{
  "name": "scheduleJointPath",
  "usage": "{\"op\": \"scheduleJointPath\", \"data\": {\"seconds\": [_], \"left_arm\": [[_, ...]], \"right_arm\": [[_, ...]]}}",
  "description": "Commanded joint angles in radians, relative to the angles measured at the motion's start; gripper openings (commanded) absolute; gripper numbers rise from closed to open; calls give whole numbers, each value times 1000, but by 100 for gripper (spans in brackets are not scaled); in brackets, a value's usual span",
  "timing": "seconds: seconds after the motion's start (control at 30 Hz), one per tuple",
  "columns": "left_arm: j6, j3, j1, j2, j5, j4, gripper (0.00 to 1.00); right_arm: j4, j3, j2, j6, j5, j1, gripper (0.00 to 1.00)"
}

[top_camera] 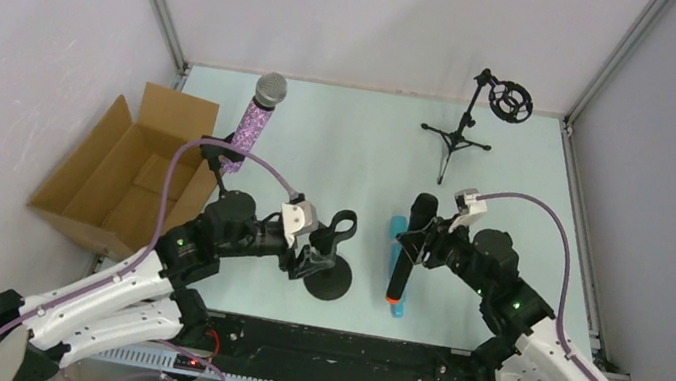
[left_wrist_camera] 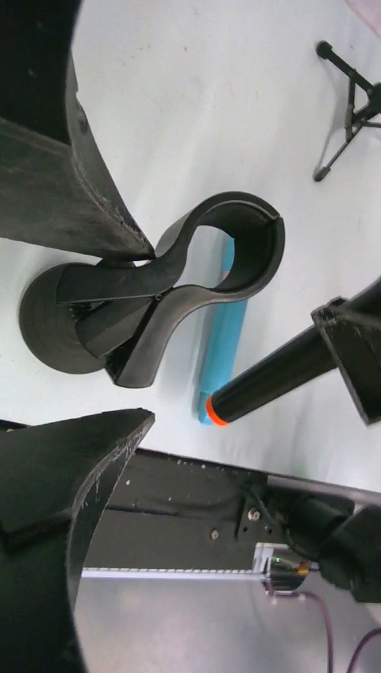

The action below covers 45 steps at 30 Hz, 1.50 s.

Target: Attach the microphones to the stand

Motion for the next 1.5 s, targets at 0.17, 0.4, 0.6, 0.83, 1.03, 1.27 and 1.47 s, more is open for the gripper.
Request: {"op": "scheduleJointPath", "data": {"seconds": [0.17,0.4,0.6,0.83,1.03,1.27,1.47], "left_arm": [[42,3,39,-19,145,9,91],[-41,30,38,4,-27,13,100],[-92,17,24,6,-189,33,100],[-15,-15,24,-84,-28,2,100],[60,-44,24,-155,58,-50,100],[8,-41,19,-124,-9,-66,100],[-8,-63,-3,-58,-248,-23,100]], "right_arm": [[135,151,119,-60,-50,5,0],[159,243,211,-127,-6,88,0],[200,314,295,-198,40,113,0],[177,500,487,-341,-74,51,0],[128,527,544,-383,-163,67,0],[115,466,529,-411,-124,174,0],[119,443,512,-403,-97,194,0]]}}
